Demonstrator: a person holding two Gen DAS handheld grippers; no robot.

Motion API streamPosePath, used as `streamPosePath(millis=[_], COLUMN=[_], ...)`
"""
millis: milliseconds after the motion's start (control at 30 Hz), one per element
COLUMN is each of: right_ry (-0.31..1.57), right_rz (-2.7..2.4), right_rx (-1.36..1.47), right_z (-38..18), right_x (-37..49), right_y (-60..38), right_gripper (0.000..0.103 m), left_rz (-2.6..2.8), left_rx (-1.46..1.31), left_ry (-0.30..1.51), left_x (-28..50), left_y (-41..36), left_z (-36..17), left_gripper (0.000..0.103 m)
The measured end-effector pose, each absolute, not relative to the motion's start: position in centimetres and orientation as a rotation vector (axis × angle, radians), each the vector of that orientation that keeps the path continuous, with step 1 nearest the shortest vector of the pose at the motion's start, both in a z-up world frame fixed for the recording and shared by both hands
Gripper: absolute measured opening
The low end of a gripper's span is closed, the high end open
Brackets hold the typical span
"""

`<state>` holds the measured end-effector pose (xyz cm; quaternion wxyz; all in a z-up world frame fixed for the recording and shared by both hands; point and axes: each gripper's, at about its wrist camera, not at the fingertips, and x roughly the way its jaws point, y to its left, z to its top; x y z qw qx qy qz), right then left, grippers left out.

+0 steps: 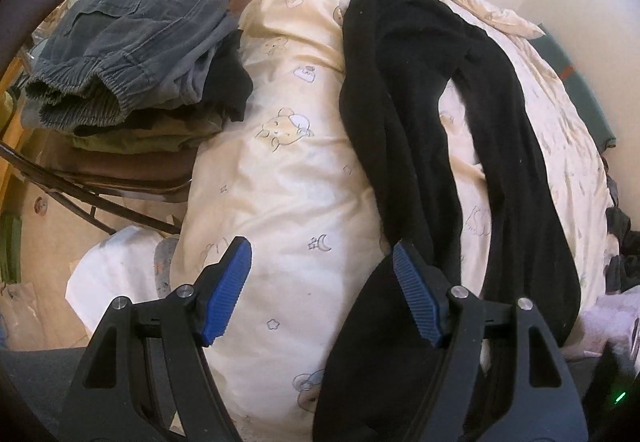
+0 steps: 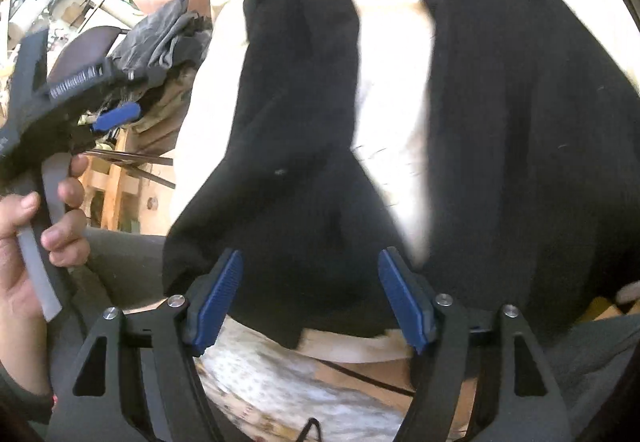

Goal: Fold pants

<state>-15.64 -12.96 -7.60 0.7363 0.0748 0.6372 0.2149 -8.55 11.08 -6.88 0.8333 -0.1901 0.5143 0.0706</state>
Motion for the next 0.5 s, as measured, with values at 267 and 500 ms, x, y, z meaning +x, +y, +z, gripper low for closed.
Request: streamPosePath(millis=[267,500], right_ry=[1.474,1.229], right_rz=[0.505,0.661], right_rx=[0.112,0.209], right_z=[-11.0,1.3], right_x=[-15.9,-15.5], right_y=[-7.8,-11.1], right_gripper=[0.005,0.005], left_rz=[0.142,0.136], left_rx=[-0.382,-0.398], left_ry=[1.079,1.038], left_x=[-8.4,-9.0], left_y=[10.4,10.8], left_z=[-6.7,-5.8], left_gripper=[0.070,0.070])
